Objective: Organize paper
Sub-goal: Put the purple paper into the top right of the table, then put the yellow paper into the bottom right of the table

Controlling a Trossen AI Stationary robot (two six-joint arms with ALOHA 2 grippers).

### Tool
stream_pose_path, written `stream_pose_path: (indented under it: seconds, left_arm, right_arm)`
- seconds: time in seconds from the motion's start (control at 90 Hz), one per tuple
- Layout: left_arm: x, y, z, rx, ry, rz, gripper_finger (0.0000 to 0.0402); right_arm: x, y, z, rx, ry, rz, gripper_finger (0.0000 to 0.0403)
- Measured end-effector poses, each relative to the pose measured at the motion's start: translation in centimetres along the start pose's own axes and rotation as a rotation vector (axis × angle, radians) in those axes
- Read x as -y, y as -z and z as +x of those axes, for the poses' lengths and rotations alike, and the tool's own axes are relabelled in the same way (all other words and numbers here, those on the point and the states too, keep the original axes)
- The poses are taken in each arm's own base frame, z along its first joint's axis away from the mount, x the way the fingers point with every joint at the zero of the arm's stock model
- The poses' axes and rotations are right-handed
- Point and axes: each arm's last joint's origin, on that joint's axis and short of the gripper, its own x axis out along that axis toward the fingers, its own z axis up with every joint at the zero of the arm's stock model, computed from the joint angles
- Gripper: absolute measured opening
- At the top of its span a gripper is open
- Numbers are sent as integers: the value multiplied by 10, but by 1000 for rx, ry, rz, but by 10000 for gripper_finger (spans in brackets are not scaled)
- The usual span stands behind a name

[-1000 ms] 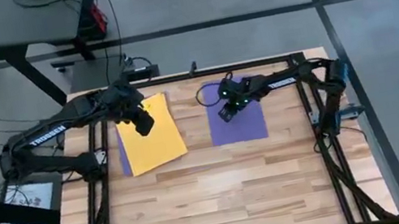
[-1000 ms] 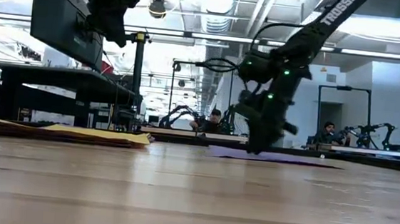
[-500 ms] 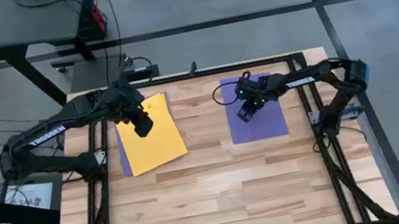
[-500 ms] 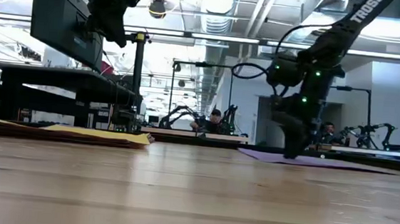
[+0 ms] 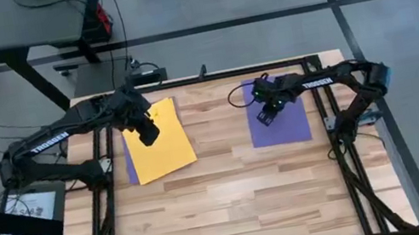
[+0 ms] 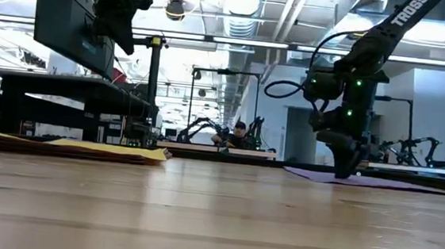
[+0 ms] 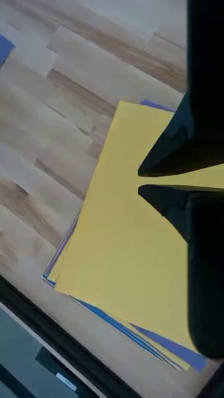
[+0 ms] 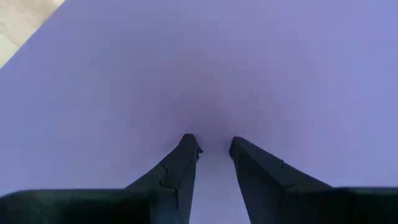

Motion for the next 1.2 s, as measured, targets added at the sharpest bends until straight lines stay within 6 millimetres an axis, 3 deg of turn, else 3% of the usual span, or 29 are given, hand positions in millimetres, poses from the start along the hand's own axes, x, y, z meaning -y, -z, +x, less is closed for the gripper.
stream_pose_path:
  seconds: [0.078, 0.244, 0.378, 0.467, 0.6, 0.822, 1.033, 1.2]
  left_arm:
    - [0, 1, 0, -5, -1, 0, 17]
    - [-1, 3, -1, -26, -5, 0, 17]
    - [-1, 6, 0, -52, -10, -5, 17]
    - [-1, 12, 8, -79, -16, -19, 17]
    - [-3, 28, 30, -142, -28, -44, 17]
    - [-8, 61, 70, -213, -43, -88, 17]
    - [-12, 71, 77, -254, -60, -110, 17]
    - [-12, 71, 77, -253, -60, -106, 17]
  right_arm:
    - [-2, -2, -14, 25, -16, -20, 102]
    - [-17, -21, -64, 257, -103, -46, 102]
    - [-42, -37, -94, 481, -221, -88, 102]
    - [-65, -48, -100, 594, -321, -142, 102]
    - [-105, -69, -89, 634, -415, -222, 102]
    - [-171, -117, -51, 520, -626, -353, 102]
    - [-221, -151, -26, 538, -654, -415, 102]
    - [-242, -153, -5, 435, -630, -442, 102]
